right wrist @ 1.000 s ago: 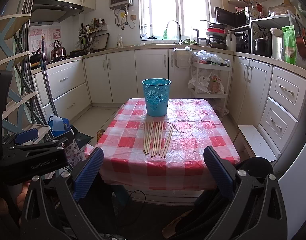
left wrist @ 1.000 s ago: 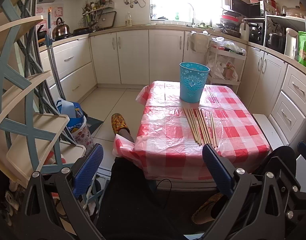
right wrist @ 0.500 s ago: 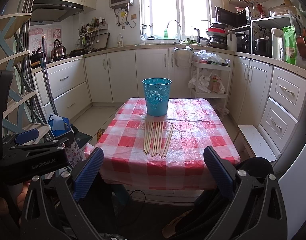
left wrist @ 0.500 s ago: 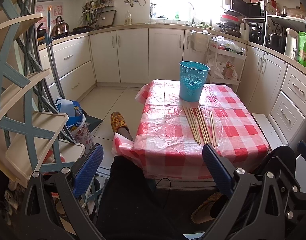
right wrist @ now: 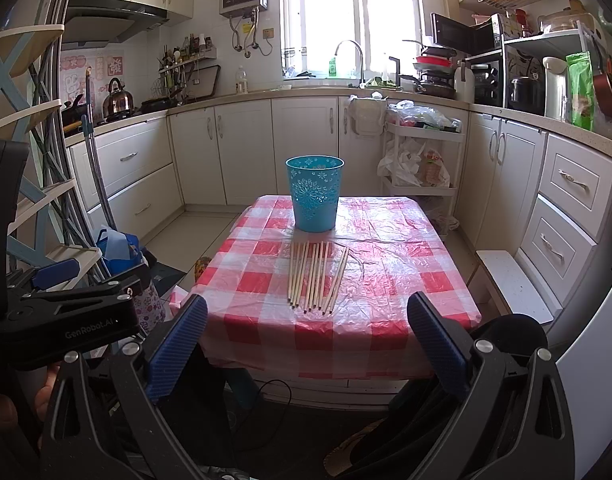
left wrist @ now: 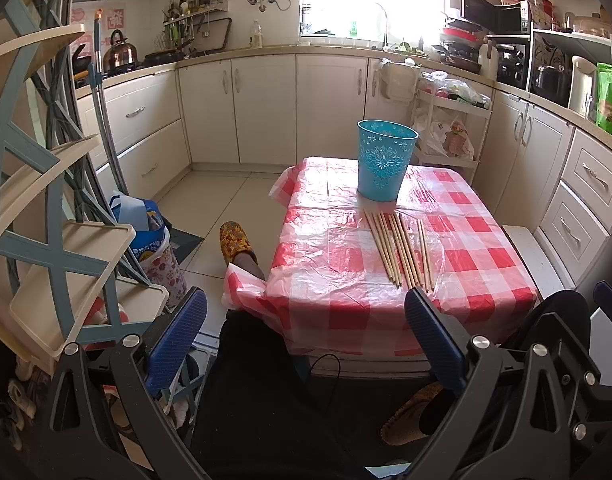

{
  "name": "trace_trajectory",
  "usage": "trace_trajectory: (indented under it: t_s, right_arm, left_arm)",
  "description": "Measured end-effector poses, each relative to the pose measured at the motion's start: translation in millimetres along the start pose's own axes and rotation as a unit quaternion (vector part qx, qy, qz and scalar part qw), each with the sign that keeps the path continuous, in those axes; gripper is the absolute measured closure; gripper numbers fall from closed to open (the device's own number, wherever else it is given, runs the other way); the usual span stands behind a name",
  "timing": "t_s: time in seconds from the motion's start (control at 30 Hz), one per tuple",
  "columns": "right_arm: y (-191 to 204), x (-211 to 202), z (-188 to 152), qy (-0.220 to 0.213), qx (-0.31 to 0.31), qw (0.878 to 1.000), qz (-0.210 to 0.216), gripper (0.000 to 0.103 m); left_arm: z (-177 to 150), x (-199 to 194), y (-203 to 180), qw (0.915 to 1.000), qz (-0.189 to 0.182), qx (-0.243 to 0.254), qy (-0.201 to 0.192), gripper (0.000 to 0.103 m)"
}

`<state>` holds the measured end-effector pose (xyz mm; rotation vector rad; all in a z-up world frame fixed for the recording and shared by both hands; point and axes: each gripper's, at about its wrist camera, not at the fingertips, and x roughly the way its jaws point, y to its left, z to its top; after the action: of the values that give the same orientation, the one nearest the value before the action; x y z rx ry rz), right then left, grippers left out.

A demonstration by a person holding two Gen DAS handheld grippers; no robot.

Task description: Organize utensils

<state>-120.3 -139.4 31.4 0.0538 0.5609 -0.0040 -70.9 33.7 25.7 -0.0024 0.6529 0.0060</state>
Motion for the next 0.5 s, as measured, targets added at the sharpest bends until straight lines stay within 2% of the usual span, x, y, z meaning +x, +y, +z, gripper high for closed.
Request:
trace_trajectory:
  t_s: [0.37,0.5]
  right_arm:
    - [2.6,1.6,-2.3,0.001,-0.002,1.000,0.003,0.007]
    - [2.7,6.9,-1.8,0.006,-0.002,1.000,0.020,0.007]
  left_arm:
    - [-7.5,1.0,-5.2,0.9996,-0.026,0.006,0.000,0.008]
    - [-7.1,7.7,-5.4,0.9993,-0.037,0.006,0.008,0.008]
